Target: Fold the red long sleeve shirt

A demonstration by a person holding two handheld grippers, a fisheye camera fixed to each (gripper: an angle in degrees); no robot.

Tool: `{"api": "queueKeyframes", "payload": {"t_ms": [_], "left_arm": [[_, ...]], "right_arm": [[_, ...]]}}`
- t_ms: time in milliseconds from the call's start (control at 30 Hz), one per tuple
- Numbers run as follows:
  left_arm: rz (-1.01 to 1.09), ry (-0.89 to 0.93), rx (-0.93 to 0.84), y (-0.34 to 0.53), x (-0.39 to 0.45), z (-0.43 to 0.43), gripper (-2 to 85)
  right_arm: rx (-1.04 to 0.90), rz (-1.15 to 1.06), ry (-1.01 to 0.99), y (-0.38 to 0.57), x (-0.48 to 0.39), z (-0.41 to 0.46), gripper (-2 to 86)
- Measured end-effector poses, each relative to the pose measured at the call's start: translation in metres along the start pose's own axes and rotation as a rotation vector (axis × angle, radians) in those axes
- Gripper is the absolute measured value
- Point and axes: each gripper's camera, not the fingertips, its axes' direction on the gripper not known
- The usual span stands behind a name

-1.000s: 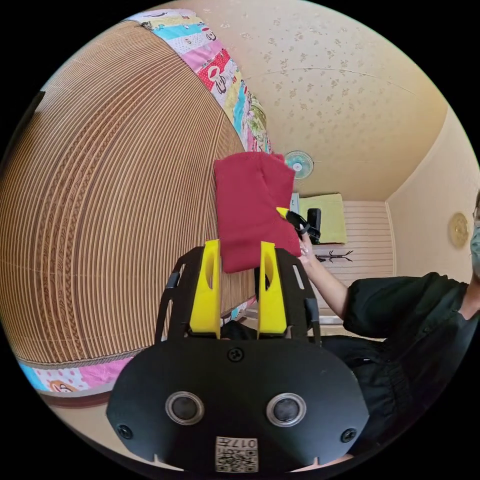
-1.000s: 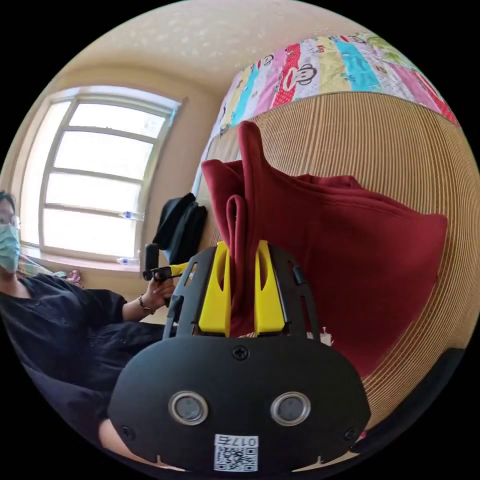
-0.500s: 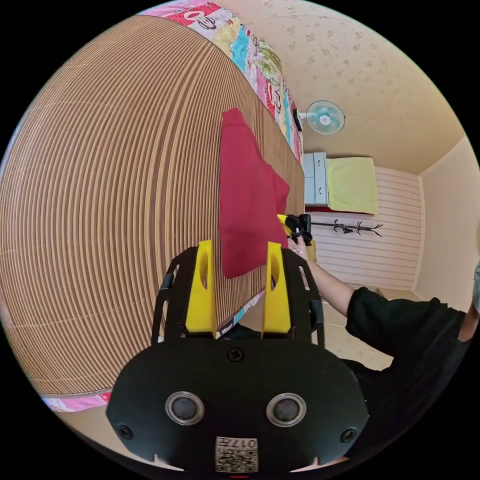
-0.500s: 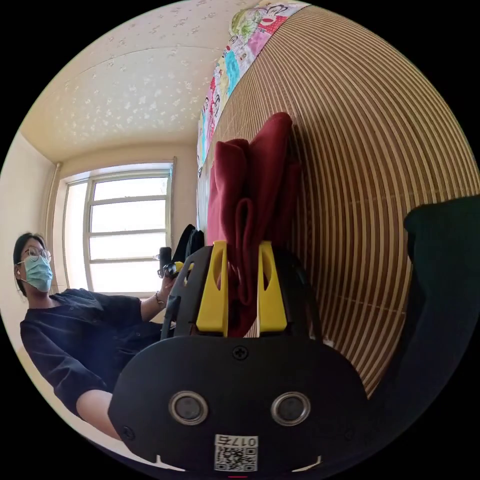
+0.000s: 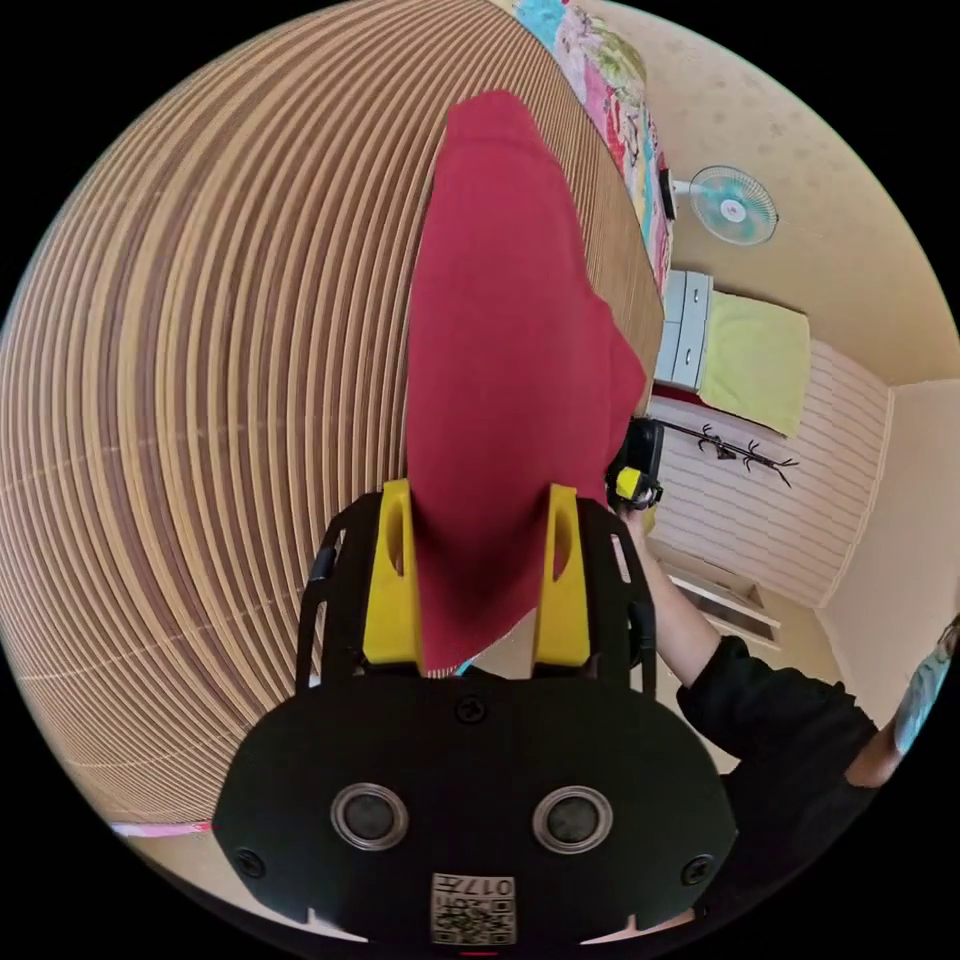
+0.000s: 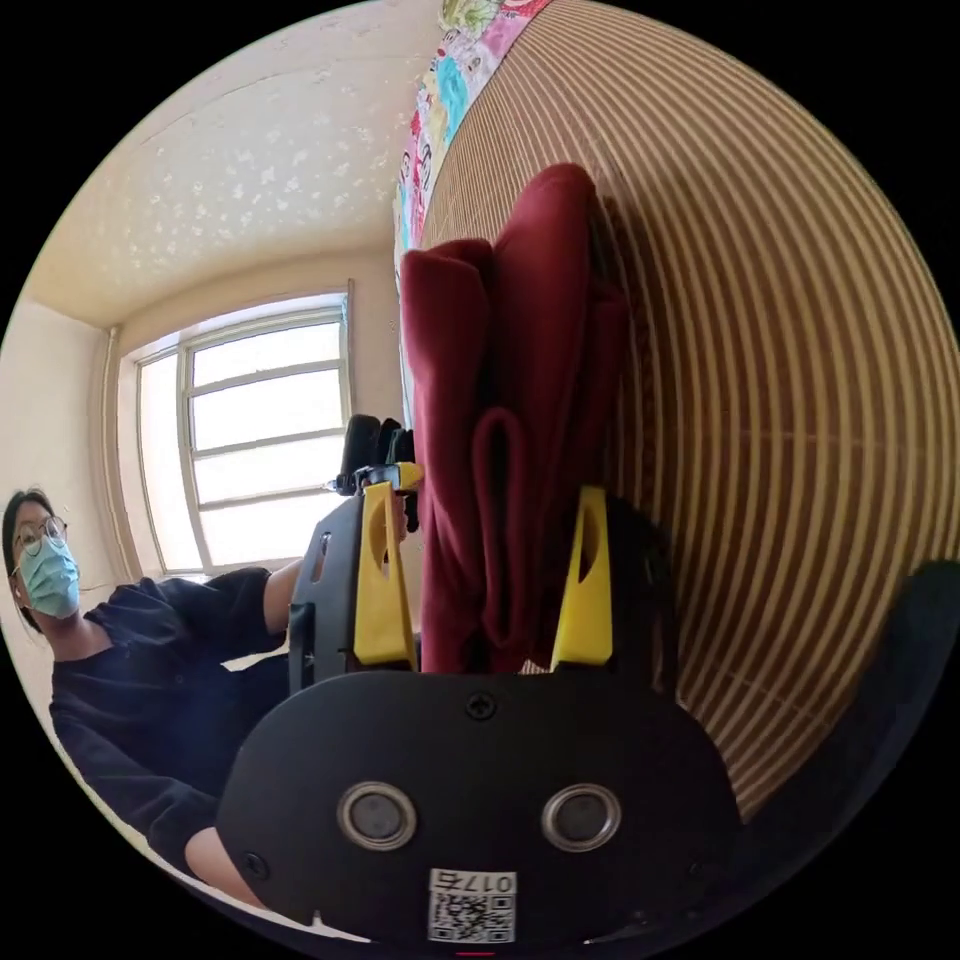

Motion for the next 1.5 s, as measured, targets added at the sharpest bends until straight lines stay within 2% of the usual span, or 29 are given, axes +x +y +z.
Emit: {"api": "queueKeyframes", "payload": {"t_ms": [67, 133, 333, 500, 633, 767, 933, 1033, 1067, 1167, 1233, 1267, 1300, 1400, 1500], "left_arm": [[0.001, -0.024, 0.014, 0.005, 0.006, 0.004, 16.6], [-0.012, -0.011, 0.018, 0.012, 0.006, 0.006, 15.6], [-0.006, 0.001, 0.021, 0.073, 0.005, -0.012, 13.0], [-0.024, 0.022, 0.071, 0.170, -0.026, -0.085, 13.0], [0.006, -0.068, 0.168, 0.248, -0.035, -0.174, 13.0], [0.001, -0.164, 0.382, 0.349, -0.042, -0.309, 13.1], [0.004, -0.300, 0.581, 0.434, -0.042, -0.446, 13.4], [-0.164, -0.378, 0.649, 0.457, -0.072, -0.491, 14.2], [-0.274, -0.402, 0.721, 0.470, -0.088, -0.499, 14.2], [-0.359, -0.385, 0.867, 0.492, -0.113, -0.475, 13.8], [-0.342, -0.365, 0.821, 0.483, -0.126, -0.434, 13.6], [-0.371, -0.393, 0.730, 0.469, -0.141, -0.398, 13.4], [-0.358, -0.435, 0.721, 0.463, -0.149, -0.365, 12.4], [-0.368, -0.437, 0.906, 0.489, -0.149, -0.320, 9.9], [-0.402, -0.471, 0.955, 0.500, -0.141, -0.295, 8.8]], "right_arm": [[-0.019, 0.008, 0.124, -0.001, -0.005, 0.014, 19.1], [-0.001, 0.030, 0.147, 0.003, -0.007, 0.014, 17.1], [-0.028, 0.081, 0.036, 0.039, -0.018, 0.045, 14.1], [-0.076, 0.045, -0.074, 0.072, -0.063, 0.123, 13.1], [-0.156, -0.027, -0.144, 0.078, -0.133, 0.230, 12.8], [-0.217, -0.127, -0.224, 0.064, -0.234, 0.362, 12.9], [-0.193, -0.194, -0.296, 0.047, -0.351, 0.509, 13.2], [-0.182, -0.140, -0.188, 0.035, -0.388, 0.595, 13.6], [-0.218, -0.113, -0.121, 0.031, -0.393, 0.627, 13.7], [-0.346, -0.093, 0.107, 0.032, -0.386, 0.679, 13.9], [-0.336, -0.116, 0.131, 0.041, -0.380, 0.675, 14.0], [-0.342, -0.132, 0.134, 0.048, -0.374, 0.665, 13.3], [-0.350, -0.133, 0.162, 0.051, -0.369, 0.659, 12.9], [-0.379, -0.162, 0.340, 0.070, -0.339, 0.601, 11.8], [-0.277, -0.038, 0.509, 0.096, -0.298, 0.496, 11.3]]}}
